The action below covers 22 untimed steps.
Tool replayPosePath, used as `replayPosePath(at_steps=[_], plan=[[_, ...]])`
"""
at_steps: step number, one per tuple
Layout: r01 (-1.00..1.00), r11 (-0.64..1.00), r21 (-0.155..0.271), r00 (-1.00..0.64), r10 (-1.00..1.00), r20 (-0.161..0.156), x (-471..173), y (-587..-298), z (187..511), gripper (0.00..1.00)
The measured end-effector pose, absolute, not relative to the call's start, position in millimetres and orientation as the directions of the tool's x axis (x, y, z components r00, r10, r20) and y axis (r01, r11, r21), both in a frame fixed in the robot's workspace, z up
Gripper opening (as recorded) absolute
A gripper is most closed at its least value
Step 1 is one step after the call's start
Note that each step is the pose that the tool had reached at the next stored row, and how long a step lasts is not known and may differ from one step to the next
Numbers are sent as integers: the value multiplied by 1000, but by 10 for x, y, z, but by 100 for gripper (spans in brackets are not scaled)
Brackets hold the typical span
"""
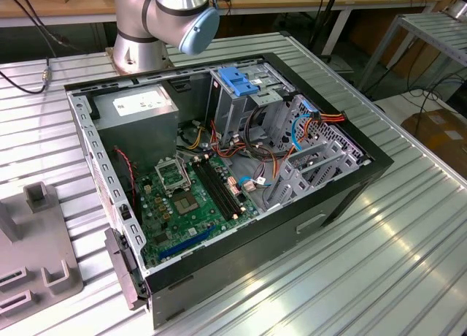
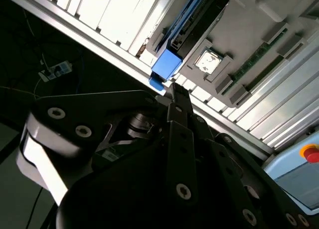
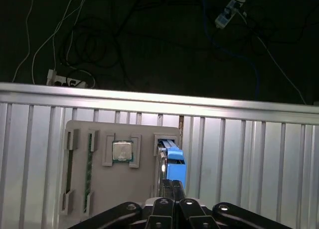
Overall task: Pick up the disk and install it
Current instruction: 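Pick up the disk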
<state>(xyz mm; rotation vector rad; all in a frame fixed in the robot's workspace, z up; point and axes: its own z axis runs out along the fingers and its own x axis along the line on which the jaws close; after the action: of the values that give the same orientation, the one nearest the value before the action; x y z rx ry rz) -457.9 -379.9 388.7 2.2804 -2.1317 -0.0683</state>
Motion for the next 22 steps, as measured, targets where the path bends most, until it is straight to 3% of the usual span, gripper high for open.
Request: replayPosePath(at_steps=[13,19,20,22], plan=[[-984,-173,44,173,-985,-19,-4574,-3797,3867,11],[-982,-184,44,184,-983,-18,-4574,-3796,3768,47],[-982,-184,44,184,-983,-18,-4573,-3795,3751,47],[-982,-184,43,183,-983,-18,-4549,-3775,3688,60]])
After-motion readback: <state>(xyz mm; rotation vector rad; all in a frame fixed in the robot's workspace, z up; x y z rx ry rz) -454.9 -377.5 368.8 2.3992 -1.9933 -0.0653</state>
